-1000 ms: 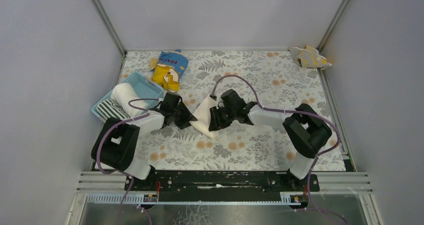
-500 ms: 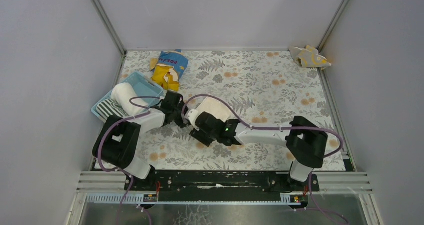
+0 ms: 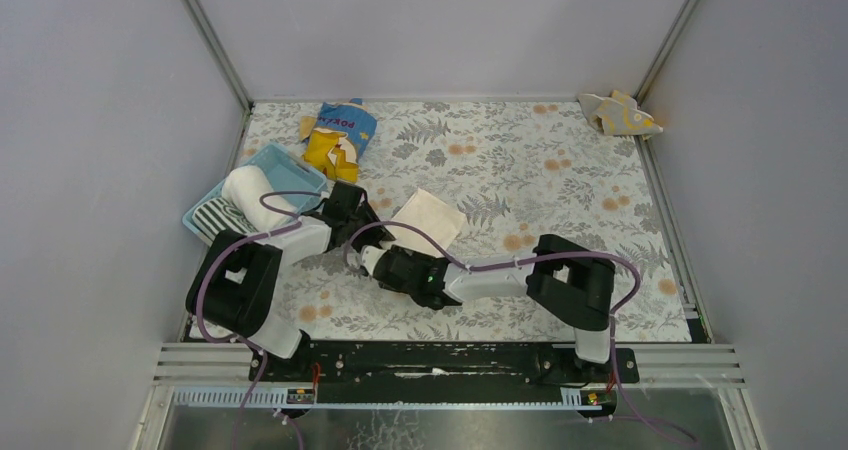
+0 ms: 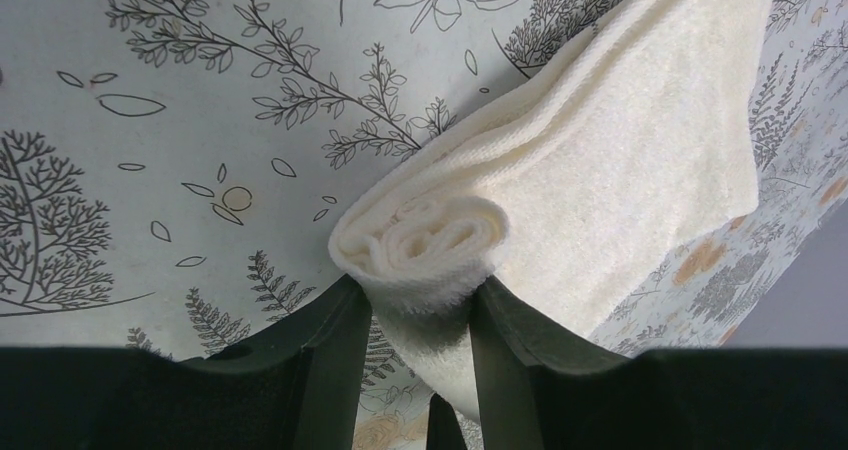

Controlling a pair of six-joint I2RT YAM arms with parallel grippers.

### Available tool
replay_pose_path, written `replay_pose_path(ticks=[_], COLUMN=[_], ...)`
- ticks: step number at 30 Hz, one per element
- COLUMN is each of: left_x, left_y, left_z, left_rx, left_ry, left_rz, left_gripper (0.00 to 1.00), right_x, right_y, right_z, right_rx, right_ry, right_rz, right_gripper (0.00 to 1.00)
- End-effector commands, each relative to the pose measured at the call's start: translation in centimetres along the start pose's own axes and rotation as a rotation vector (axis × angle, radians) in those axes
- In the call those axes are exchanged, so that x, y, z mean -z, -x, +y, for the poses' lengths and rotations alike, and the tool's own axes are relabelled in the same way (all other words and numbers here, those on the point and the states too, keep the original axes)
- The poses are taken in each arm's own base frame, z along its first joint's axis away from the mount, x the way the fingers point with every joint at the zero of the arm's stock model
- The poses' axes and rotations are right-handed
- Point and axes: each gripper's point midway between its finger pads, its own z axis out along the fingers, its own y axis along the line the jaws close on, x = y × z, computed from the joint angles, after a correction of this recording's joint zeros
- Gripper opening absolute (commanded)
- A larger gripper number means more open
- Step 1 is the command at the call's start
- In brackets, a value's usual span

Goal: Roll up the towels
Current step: Roll the towel at the center of the board.

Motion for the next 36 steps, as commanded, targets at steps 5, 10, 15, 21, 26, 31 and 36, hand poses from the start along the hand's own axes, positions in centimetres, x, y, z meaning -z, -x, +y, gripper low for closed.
replay_pose_path(ticks=[5,10,15,21,26,31,36], left_x=[0.5,2.4,5.2,6.9,6.8,5.8,4.8], left_y=[-0.9,-0.2,1.0,0.7,0.1,-0.5,-0.3], left_z=[4.8,3.9,2.8,2.5,2.7,2.4,1.2], left_rx=[-0.028,-0.021,-0.006,0.003,0.011,0.021,0.025], left_ry=[0.183,0.145,0.104,0.065,0.049,0.025,-0.017], left_rz=[-0.004,-0.056,-0.133,-0.143,-0.129,-0.088,-0.069], left_gripper=[0.43,0.57,0.72,0.84,0.89,0.87,0.83], right_x=[-1.6,1.2,2.5,3.0,2.9,2.3,1.7], right_y=[-3.1,0.3,3.0,4.5,4.3,2.9,1.5], right_z=[2.8,5.9,5.5,4.3,3.2,1.3,1.4], right_rx=[-0.007,-0.236,-0.489,-0.76,-0.994,-1.227,-1.348], right_ry=[0.087,0.415,0.668,0.912,1.079,1.186,1.219], right_rz=[0.137,0.002,-0.107,-0.18,-0.226,-0.278,-0.268], right_gripper=[0.34,0.21,0.16,0.14,0.14,0.14,0.15])
